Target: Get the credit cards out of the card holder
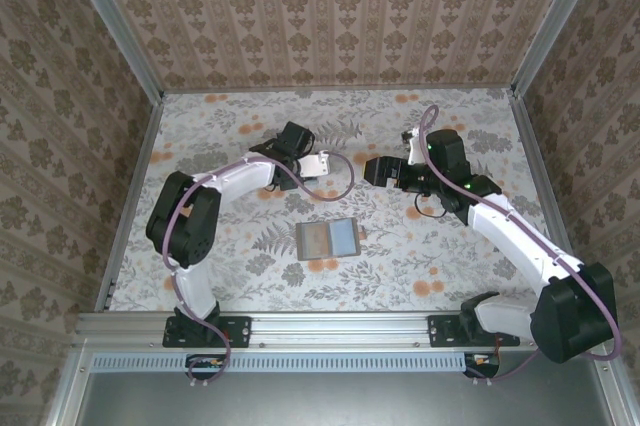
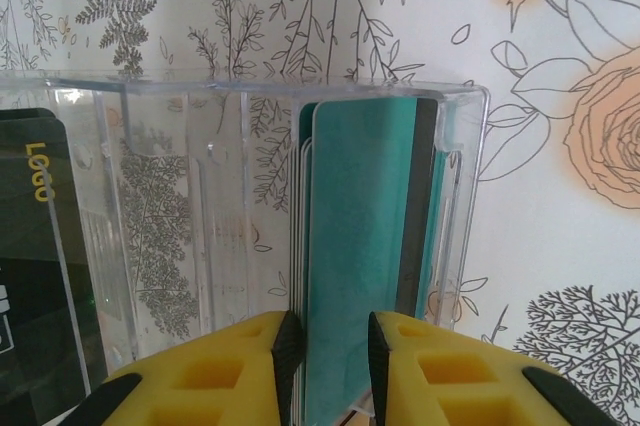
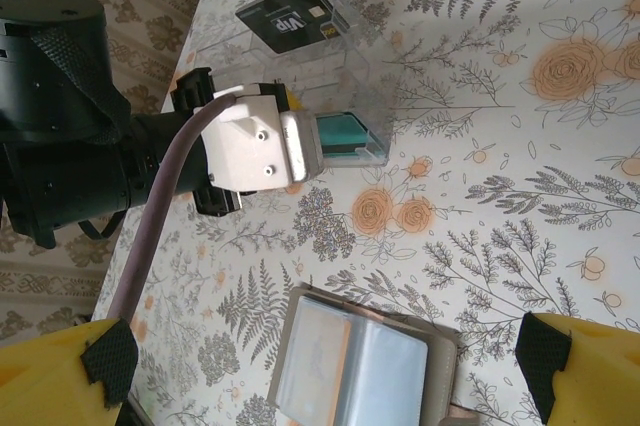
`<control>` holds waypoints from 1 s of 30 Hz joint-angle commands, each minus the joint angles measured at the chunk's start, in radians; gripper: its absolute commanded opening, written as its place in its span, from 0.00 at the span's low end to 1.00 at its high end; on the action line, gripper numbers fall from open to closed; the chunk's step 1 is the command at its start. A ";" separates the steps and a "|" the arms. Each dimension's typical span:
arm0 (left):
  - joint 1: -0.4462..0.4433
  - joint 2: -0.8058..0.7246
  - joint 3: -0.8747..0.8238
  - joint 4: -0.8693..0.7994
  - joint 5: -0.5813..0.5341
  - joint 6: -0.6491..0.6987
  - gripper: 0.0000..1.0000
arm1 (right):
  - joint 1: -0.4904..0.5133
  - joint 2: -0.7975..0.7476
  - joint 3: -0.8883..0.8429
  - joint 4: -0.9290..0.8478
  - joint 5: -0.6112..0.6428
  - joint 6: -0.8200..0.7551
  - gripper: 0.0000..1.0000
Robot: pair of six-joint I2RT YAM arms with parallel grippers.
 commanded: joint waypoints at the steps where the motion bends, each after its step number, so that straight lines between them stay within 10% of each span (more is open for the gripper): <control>1: 0.016 0.023 0.035 -0.007 -0.030 -0.032 0.28 | -0.006 0.006 0.026 0.012 -0.028 0.010 1.00; 13: 0.021 -0.062 0.036 -0.059 0.020 -0.110 0.40 | -0.005 0.034 0.041 -0.002 -0.058 0.007 1.00; 30: 0.089 -0.398 -0.004 -0.181 0.063 -0.748 0.73 | 0.142 0.204 0.095 -0.095 0.073 -0.053 0.86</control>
